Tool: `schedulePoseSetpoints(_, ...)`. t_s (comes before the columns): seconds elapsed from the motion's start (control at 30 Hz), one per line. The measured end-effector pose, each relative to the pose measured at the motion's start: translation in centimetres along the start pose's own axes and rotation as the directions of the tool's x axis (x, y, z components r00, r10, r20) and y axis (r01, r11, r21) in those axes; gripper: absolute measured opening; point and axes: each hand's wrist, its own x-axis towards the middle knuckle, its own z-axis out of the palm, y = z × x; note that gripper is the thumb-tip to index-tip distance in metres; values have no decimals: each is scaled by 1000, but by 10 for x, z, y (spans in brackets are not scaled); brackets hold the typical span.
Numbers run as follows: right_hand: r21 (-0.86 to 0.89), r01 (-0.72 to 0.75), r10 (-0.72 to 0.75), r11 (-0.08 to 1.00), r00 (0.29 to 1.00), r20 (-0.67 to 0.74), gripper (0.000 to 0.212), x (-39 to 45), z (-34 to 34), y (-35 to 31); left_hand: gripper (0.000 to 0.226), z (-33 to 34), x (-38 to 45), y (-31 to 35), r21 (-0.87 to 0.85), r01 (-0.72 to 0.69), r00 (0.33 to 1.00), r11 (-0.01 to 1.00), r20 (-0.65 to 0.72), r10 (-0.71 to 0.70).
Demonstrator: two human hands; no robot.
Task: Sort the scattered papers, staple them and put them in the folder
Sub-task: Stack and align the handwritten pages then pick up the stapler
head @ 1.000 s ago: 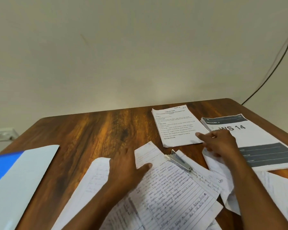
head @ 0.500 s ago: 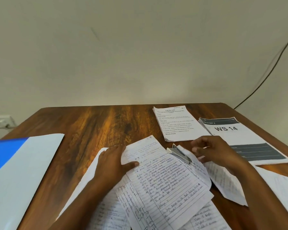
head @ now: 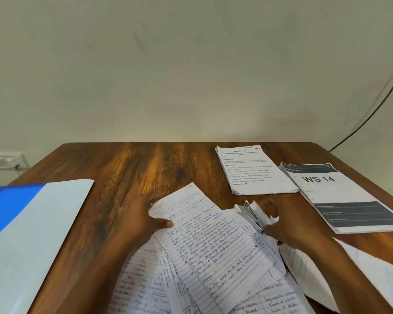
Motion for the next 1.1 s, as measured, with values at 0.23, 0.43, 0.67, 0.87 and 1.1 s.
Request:
schedulePoseSetpoints(0.23,182,69,-61,981,997,-51,32,16,18,-34,58,-7,14,-17,12,26,999,1000,-46,-26)
schedulePoseSetpoints(0.43,514,38,-9,857,998,-59,16,41,49,-62,57,2,12,-19,100,89,979,991,-190,-69)
schedulePoseSetpoints(0.67,784,-76,-16,617,994,109,10,47,63,-70,72,9,-31,55,-198,-183,946,963,233,228)
schedulePoseSetpoints(0.87,812,-27,-135,583,982,130,11,44,48,-68,8,40,-37,63,-364,-229,944,903,144,298)
schedulePoseSetpoints(1.1,558,96,-27,824,991,-130,18,75,33,-25,21,23,-22,48,-691,63,985,720,161,68)
